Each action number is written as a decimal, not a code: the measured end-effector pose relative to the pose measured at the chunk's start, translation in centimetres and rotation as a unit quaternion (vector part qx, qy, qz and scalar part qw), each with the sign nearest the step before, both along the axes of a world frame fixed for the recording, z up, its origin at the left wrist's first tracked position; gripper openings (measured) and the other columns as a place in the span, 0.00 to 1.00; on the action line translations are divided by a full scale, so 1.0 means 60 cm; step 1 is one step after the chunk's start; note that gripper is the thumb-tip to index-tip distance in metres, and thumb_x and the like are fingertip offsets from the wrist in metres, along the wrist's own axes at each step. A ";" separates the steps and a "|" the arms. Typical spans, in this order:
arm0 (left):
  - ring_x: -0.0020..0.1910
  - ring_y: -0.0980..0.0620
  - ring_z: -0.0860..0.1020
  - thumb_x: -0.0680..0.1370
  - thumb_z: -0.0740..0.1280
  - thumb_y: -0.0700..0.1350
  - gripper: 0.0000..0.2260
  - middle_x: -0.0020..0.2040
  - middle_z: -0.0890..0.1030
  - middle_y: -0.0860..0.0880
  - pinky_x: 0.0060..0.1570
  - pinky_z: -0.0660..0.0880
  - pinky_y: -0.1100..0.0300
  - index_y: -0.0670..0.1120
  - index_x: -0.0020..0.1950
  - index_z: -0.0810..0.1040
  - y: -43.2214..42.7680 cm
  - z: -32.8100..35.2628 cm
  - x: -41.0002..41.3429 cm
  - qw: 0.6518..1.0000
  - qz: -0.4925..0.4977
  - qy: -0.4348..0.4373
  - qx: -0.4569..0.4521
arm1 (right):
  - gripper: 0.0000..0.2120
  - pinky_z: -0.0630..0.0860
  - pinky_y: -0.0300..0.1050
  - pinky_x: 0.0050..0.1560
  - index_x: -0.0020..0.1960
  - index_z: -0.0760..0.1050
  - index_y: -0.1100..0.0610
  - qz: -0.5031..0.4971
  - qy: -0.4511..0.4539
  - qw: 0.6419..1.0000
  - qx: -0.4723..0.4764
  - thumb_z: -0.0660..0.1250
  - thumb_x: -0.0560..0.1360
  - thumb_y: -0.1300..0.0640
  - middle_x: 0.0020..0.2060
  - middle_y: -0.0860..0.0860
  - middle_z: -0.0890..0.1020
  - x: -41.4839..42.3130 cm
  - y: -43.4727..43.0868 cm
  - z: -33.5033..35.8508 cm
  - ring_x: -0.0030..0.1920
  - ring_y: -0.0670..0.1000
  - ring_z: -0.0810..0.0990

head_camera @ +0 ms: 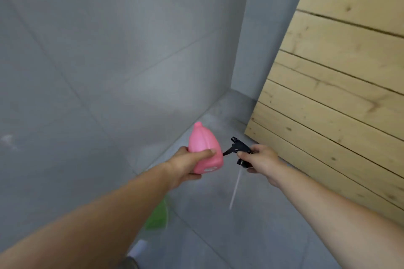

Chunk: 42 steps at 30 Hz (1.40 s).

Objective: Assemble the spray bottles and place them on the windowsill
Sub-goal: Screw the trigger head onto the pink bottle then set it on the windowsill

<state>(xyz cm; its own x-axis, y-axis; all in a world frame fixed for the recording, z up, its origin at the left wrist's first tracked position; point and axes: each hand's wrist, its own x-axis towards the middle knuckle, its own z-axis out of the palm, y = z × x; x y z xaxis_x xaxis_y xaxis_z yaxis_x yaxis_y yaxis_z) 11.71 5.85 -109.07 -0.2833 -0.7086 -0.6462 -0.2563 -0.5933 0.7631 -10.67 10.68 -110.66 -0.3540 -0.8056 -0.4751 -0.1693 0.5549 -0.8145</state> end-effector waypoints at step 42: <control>0.60 0.55 0.82 0.64 0.82 0.52 0.39 0.62 0.80 0.55 0.58 0.82 0.59 0.59 0.71 0.68 0.176 0.317 0.059 0.887 -0.327 -0.083 -0.314 | 0.10 0.82 0.47 0.49 0.53 0.76 0.61 -0.250 -0.113 0.873 -0.403 0.69 0.77 0.56 0.45 0.60 0.85 -0.040 0.209 0.463 0.43 0.54 0.85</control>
